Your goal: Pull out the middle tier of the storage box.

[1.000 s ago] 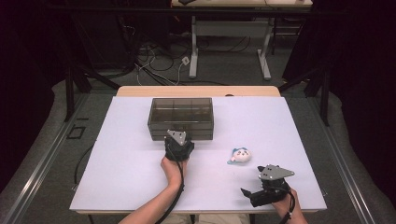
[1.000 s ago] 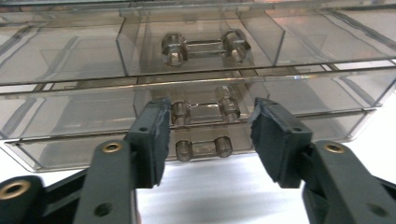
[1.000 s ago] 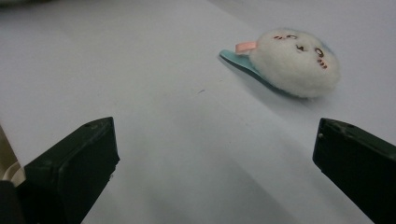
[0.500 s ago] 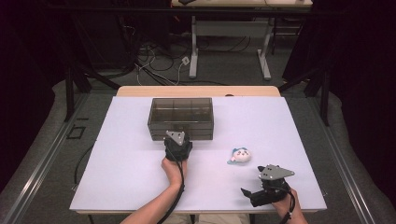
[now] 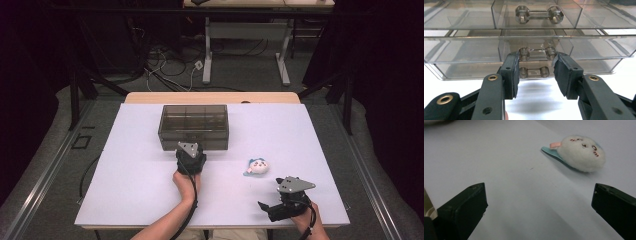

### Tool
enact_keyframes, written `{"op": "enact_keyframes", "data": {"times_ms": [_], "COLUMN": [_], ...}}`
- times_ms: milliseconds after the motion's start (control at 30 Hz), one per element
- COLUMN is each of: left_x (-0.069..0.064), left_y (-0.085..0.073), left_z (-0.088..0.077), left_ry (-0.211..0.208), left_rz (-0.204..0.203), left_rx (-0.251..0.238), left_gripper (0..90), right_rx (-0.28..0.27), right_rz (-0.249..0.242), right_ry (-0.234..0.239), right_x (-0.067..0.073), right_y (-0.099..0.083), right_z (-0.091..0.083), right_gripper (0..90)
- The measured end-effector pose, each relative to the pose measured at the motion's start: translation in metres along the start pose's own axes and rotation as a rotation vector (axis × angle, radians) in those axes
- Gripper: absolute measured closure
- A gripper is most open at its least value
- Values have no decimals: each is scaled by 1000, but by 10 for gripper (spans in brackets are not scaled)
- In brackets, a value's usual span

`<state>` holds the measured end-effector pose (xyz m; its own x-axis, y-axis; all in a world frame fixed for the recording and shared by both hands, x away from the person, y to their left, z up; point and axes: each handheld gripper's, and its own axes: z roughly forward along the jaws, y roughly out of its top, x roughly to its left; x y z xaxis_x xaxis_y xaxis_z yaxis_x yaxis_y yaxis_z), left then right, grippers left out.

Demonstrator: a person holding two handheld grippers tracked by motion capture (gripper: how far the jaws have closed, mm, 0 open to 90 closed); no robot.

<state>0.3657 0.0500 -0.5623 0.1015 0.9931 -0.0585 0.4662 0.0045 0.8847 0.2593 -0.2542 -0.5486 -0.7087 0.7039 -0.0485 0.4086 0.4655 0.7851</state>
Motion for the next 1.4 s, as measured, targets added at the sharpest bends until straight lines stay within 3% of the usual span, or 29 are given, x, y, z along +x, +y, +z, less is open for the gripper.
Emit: {"op": "enact_keyframes", "data": {"times_ms": [467,633,800,1000,1400], "left_x": [4,7,14,30,59], "left_y": [-2,-2,-1,3,18], "left_z": [-5,-10,-16,-22,-35], "left_ry": [-32,-96,-160,-222,-311], "left_rz": [-2,24,90,141,234], "left_rx": [11,39,52,78,77], "left_gripper": [554,440,315,247,116], "right_rx": [-1,1,-1,2,1], "right_rz": [2,-2,2,-3,-1], "right_ry": [4,9,11,12,9], "right_x": [0,0,0,0,1], "right_y": [0,0,0,0,0], "right_z": [0,0,0,1,0], "right_gripper": [0,0,0,0,0]}}
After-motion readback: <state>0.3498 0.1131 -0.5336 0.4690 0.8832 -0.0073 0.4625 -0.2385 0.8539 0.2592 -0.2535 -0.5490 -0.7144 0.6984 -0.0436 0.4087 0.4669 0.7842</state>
